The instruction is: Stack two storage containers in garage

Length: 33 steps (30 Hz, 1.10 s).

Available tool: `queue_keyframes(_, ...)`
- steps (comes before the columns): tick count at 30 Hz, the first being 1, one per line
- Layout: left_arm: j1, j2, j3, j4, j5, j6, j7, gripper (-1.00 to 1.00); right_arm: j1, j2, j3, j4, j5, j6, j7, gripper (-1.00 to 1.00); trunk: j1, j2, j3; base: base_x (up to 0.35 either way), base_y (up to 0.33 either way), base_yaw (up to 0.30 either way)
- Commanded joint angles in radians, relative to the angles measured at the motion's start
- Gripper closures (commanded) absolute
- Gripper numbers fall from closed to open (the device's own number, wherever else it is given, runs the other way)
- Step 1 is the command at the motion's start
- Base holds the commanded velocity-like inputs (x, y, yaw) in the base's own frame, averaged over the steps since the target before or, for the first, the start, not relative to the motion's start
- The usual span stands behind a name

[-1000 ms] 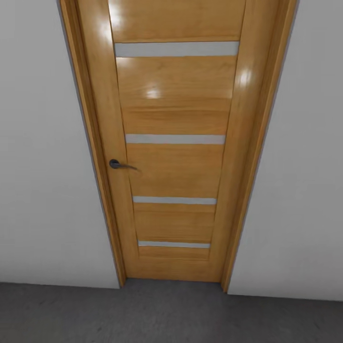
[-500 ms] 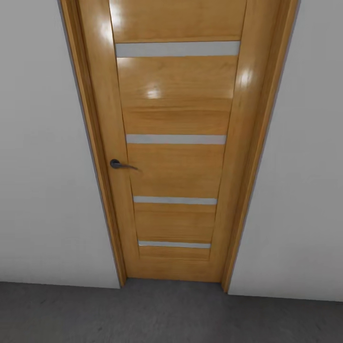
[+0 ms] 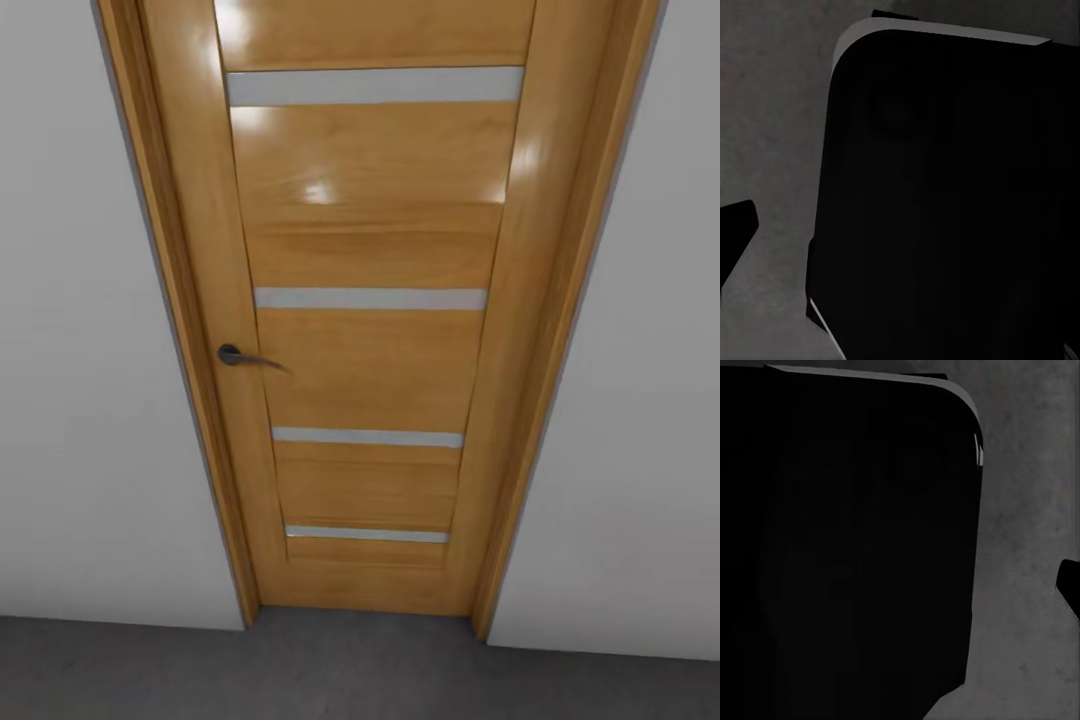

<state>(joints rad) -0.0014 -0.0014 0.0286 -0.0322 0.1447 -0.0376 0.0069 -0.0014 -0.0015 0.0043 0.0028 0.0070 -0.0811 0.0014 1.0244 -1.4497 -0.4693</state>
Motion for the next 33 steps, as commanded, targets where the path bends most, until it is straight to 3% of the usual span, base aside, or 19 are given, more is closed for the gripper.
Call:
queue_keyframes(1, 0.000, 0.000, 0.002, 0.000, 0.006, -0.002, 0.001, -1.00, 0.000, 0.000, 0.000, 0.000, 0.001, -0.004, 0.000, -1.00, 0.001, 0.000, -0.001, 0.320, 0.000, 0.000)
queue_keyframes(17, 0.000, 0.000, 0.002, 0.000, 0.006, -0.002, 0.001, -1.00, 0.000, 0.000, 0.000, 0.000, 0.001, -0.003, 0.000, -1.00, 0.001, 0.000, -0.001, 0.304, 0.000, 0.000)
queue_keyframes(33, 0.000, 0.000, 0.002, 0.000, 0.006, -0.003, 0.001, -1.00, 0.000, 0.001, 0.000, 0.001, 0.001, -0.003, -0.001, -1.00, 0.001, 0.000, -0.001, 0.034, 0.000, 0.000)
